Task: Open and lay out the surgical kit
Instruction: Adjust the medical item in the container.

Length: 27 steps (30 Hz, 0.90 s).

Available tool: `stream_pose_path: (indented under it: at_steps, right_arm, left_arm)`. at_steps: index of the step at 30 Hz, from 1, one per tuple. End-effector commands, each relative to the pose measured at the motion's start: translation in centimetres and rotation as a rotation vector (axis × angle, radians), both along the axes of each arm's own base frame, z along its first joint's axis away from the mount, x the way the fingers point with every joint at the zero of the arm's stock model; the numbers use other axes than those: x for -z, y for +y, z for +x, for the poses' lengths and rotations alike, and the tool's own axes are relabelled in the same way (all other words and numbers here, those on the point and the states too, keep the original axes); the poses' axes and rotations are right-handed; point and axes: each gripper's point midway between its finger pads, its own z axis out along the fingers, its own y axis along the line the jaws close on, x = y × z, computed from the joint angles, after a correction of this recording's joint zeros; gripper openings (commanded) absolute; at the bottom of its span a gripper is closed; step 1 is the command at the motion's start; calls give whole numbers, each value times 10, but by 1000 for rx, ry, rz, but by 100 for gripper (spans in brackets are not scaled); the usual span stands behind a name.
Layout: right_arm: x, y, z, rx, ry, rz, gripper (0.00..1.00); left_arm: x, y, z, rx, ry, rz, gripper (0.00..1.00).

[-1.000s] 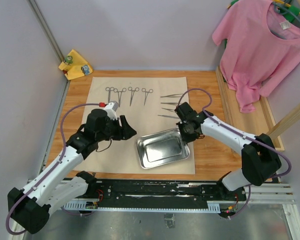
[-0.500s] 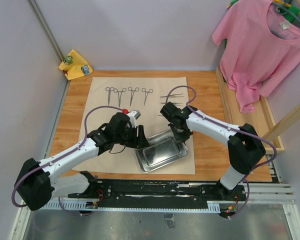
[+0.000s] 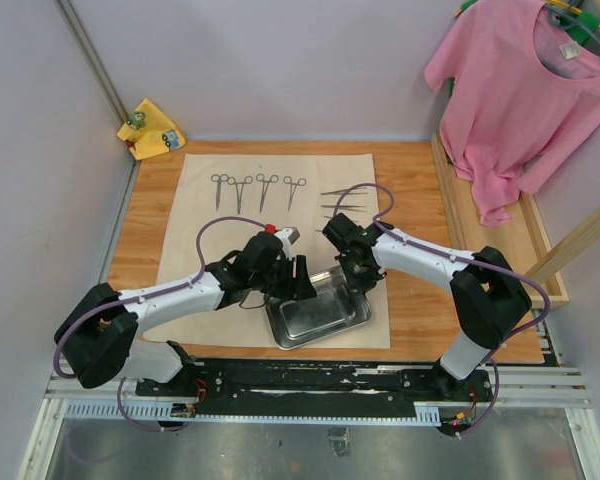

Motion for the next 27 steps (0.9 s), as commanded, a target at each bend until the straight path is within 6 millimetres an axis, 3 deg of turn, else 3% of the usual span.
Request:
stream_pose_path:
  at_steps: [1, 9, 12, 14, 20, 27]
  right_arm:
    - [10, 9, 7, 86, -37, 65, 1]
    - [27, 19, 6, 208, -59, 142, 1]
    - [31, 23, 5, 253, -72, 168, 5]
    - [32, 27, 4, 278, -79, 179, 20]
    - [19, 39, 5, 270, -121, 237, 48]
    - [-24, 20, -3, 228, -233, 301, 61]
  left_arm:
    - [-13, -20, 18, -22, -51, -56, 60]
    - [7, -23, 24, -41, -29, -5, 60]
    - [13, -22, 29, -55, -28, 26, 60]
    - [16, -22, 32, -62, -26, 45, 60]
    - [18, -21, 40, -94, -30, 74, 60]
    - [19, -27, 49, -120, -21, 102, 60]
